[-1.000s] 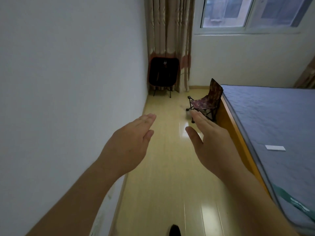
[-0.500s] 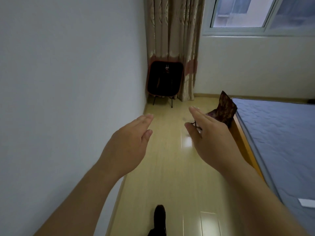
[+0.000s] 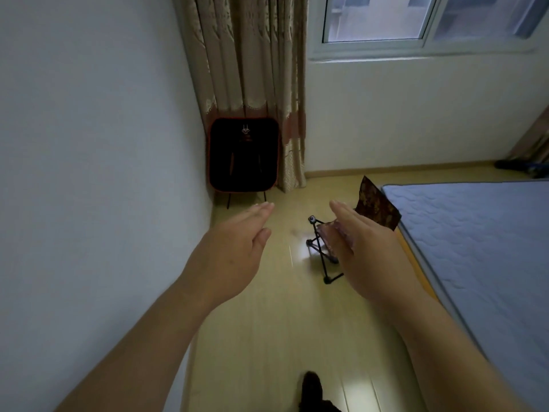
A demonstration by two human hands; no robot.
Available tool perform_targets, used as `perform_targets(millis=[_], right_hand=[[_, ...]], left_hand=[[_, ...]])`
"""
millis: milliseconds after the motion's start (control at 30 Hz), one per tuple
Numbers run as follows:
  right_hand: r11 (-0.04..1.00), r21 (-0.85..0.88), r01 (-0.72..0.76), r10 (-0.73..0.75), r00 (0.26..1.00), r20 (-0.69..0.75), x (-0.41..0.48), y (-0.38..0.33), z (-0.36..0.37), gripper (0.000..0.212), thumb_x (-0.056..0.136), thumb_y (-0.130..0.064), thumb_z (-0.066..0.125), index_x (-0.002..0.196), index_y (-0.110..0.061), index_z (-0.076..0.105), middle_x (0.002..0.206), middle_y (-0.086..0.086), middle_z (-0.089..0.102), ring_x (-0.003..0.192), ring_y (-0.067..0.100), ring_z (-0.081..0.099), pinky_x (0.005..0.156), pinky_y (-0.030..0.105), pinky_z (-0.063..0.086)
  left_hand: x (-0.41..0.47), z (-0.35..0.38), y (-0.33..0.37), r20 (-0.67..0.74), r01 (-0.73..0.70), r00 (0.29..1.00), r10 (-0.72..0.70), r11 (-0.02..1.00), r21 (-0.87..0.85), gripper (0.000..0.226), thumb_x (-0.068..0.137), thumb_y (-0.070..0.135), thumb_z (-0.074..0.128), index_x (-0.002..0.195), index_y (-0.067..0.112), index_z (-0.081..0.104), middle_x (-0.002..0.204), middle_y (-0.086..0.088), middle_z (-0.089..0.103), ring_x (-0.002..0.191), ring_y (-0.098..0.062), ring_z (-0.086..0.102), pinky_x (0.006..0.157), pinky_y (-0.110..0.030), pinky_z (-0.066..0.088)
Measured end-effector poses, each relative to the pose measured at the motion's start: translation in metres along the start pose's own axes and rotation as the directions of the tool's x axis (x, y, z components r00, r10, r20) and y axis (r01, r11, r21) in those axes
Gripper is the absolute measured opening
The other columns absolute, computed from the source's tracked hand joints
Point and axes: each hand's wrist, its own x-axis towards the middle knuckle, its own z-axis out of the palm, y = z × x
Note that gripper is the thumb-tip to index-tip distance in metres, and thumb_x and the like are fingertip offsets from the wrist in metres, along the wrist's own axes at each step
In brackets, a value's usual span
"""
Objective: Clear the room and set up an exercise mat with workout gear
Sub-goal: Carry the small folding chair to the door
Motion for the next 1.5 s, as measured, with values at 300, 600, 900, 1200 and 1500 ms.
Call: perform_targets(millis=[300,600,900,1200,1500], right_hand=[[0.993,0.071,-0.091,0.091,0.996,0.01,0.221,0.101,0.07,0.054,0.102,-0.038,0.05,0.153,-0.022,0.04,0.151,-0.002,0.05,0.127,0.013,0.058,0.108,0.03,0.046],[0.99,0.09,-0.109,0.11,0.994,-0.015,0.441,0.141,0.11,0.047,0.104,-0.032,0.05,0.148,-0.015,0.048,0.149,0.001,0.052,0.138,0.015,0.047,0.112,0.028,0.038],[0.923,0.086,-0.376,0.38,0.924,-0.038,0.609,0.214,0.166,0.051,0.102,-0.042,0.051,0.149,-0.023,0.047,0.135,-0.011,0.063,0.113,0.0,0.062,0.101,0.018,0.045],[0.616,0.291,-0.732,0.786,0.594,-0.169,0.719,0.274,0.189,0.05,0.1,-0.048,0.053,0.145,-0.025,0.053,0.113,0.001,0.075,0.098,0.023,0.07,0.087,0.036,0.058],[0.345,0.63,-0.696,0.938,0.224,-0.266,0.776,0.374,0.194,0.051,0.101,-0.04,0.055,0.146,-0.015,0.053,0.143,-0.004,0.058,0.124,-0.001,0.053,0.095,0.006,0.04]], left_hand=[[0.234,0.056,-0.081,0.079,-0.026,0.996,0.027,0.999,-0.02,0.047,0.105,0.026,0.046,0.152,0.026,0.04,0.154,0.014,0.04,0.141,0.006,0.032,0.114,-0.01,0.02],[0.459,0.061,-0.151,0.073,-0.029,0.997,0.034,0.997,-0.064,0.045,0.103,0.026,0.05,0.148,0.027,0.046,0.144,0.021,0.045,0.133,0.012,0.034,0.106,0.002,0.019],[0.678,0.126,-0.248,0.276,-0.216,0.927,0.254,0.963,-0.16,0.046,0.101,0.028,0.055,0.146,0.029,0.048,0.139,0.024,0.045,0.129,0.018,0.031,0.103,0.005,0.017],[0.899,0.194,-0.25,0.492,-0.494,0.647,0.582,0.812,-0.311,0.043,0.1,0.029,0.056,0.142,0.023,0.054,0.134,0.008,0.063,0.121,-0.008,0.059,0.108,-0.032,0.045],[1.025,0.332,-0.173,0.658,-0.214,0.478,0.582,0.804,-0.555,0.031,0.097,0.03,0.062,0.128,0.034,0.066,0.119,0.023,0.068,0.113,0.007,0.06,0.109,-0.031,0.046]])
